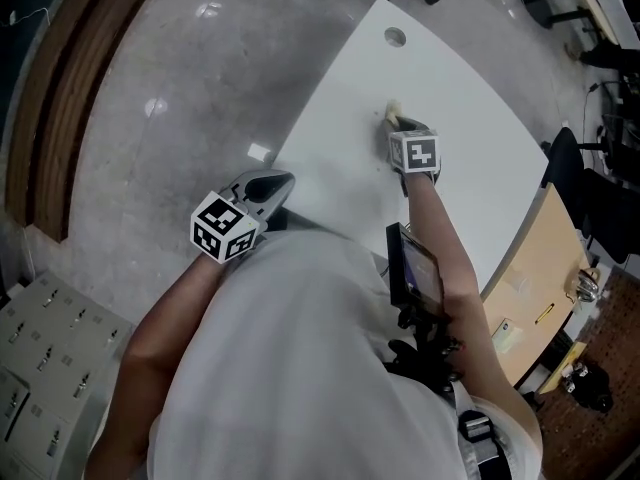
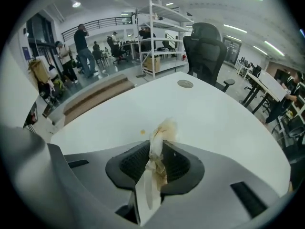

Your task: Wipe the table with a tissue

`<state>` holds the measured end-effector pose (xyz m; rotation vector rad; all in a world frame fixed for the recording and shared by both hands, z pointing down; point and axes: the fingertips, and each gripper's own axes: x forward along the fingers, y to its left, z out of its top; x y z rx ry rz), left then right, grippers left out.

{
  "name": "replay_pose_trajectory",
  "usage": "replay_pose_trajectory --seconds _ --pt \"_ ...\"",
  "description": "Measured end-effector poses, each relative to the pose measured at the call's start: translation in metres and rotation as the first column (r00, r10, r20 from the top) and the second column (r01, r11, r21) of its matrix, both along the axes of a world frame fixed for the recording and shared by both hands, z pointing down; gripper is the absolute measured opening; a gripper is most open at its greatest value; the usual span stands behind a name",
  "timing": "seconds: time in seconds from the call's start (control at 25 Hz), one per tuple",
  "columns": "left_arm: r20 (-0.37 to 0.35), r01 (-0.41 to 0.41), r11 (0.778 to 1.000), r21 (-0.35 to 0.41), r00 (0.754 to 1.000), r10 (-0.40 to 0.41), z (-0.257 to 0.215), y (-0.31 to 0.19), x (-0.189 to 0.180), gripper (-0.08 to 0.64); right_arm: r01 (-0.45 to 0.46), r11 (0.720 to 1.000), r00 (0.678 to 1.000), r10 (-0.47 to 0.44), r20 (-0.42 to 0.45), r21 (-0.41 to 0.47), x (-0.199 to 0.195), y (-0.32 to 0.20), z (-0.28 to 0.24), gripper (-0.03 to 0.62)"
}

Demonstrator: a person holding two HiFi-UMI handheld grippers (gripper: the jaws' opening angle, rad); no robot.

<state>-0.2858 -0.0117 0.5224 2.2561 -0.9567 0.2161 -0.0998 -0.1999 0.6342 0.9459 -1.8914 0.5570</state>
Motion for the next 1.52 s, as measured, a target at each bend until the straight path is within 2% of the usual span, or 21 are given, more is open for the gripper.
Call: replay_pose_trajectory --seconds 0.2,0.52,0.72,0.84,1.0,1.08,1.12,1.24,1.28,1.32,1.36,1.52 --pt "0.005 -0.005 1.000 -0.004 1.000 0.005 0.005 0.004 -0.009 0.008 0.090 0.995 0.993 -0.087 -0.075 0.041 -0.012 -0.004 -0.003 0.083" --pt "0.009 -0.012 1.000 0.012 1.000 0.012 0.003 0.002 -0.018 0.008 0.196 0.980 0.972 -0.191 -0.139 0.021 -0.042 0.006 0.003 0.083" --pt "0.012 -0.017 1.000 0.012 1.000 0.017 0.003 0.003 -0.023 0.008 0.247 0.969 0.965 -0.243 -0.103 0.026 -0.064 0.013 0.000 0.083" --pt "0.011 -0.023 1.000 0.016 1.000 0.023 0.003 0.002 -0.023 0.008 0.314 0.949 0.947 -0.312 -0.082 0.019 -0.084 0.025 0.004 0.083" --pt "0.007 -0.032 0.999 0.018 0.999 0.032 0.002 0.003 -0.021 0.008 0.426 0.905 0.904 -0.424 -0.056 0.010 -0.106 0.048 0.009 0.083" --pt "0.007 -0.041 0.999 0.024 0.999 0.041 0.001 0.002 -0.020 0.008 0.495 0.869 0.869 -0.495 -0.023 0.000 -0.116 0.063 0.008 0.083" --pt "0.006 -0.047 0.999 0.028 0.999 0.046 0.000 0.001 -0.019 0.008 0.540 0.842 0.842 -0.540 -0.001 -0.014 -0.121 0.072 0.009 0.083" --pt "0.004 -0.066 0.997 0.039 0.998 0.066 -0.004 -0.002 -0.016 0.008 0.679 0.732 0.734 -0.676 0.063 -0.063 -0.129 0.103 0.009 0.083" --pt "0.002 -0.073 0.996 0.042 0.997 0.073 -0.005 -0.002 -0.014 0.008 0.703 0.710 0.711 -0.699 0.078 -0.049 -0.132 0.110 0.005 0.083" --pt "0.000 -0.080 0.996 0.044 0.997 0.080 -0.006 -0.003 -0.012 0.008 0.709 0.704 0.703 -0.705 0.095 -0.025 -0.134 0.115 -0.001 0.083" --pt "-0.002 -0.088 0.995 0.046 0.996 0.088 -0.006 -0.004 -0.010 0.008 0.701 0.713 0.708 -0.697 0.116 0.000 -0.135 0.117 -0.008 0.083" --pt "-0.006 -0.131 0.990 0.053 0.991 0.132 -0.008 -0.007 0.004 0.008 0.603 0.793 0.771 -0.608 0.190 0.088 -0.123 0.111 -0.046 0.083"
